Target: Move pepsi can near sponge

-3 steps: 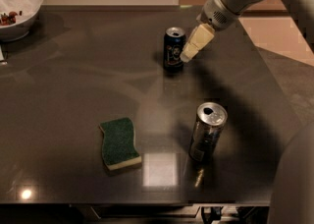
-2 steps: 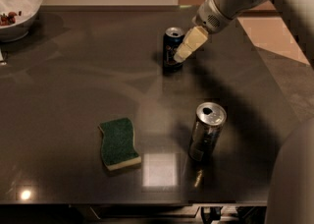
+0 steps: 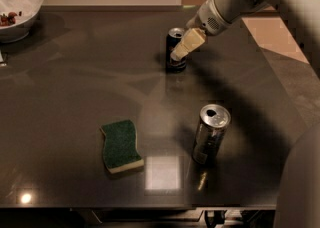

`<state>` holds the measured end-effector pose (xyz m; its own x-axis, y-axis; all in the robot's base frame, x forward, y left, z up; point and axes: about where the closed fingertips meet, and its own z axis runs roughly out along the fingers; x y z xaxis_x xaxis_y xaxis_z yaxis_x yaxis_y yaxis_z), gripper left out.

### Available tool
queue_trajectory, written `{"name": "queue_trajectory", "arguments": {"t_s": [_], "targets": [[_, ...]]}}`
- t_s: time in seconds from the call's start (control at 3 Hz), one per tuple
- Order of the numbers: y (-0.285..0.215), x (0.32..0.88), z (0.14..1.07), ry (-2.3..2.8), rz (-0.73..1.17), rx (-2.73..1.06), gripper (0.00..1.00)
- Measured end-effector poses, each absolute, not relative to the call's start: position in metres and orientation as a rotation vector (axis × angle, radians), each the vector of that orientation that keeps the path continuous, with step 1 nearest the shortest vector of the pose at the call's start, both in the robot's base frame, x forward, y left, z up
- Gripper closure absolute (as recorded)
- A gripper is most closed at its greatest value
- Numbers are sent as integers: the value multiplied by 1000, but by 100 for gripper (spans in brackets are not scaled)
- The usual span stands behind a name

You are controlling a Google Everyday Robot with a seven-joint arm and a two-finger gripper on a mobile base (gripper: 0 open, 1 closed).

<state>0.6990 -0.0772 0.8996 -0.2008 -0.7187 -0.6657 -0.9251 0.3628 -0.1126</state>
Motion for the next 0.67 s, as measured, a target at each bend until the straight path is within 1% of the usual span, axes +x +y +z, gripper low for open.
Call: {"name": "queue_trajectory", "arguments": {"t_s": [0.67], "targets": [[-68,688,902,1943,473,-1453,65]]}}
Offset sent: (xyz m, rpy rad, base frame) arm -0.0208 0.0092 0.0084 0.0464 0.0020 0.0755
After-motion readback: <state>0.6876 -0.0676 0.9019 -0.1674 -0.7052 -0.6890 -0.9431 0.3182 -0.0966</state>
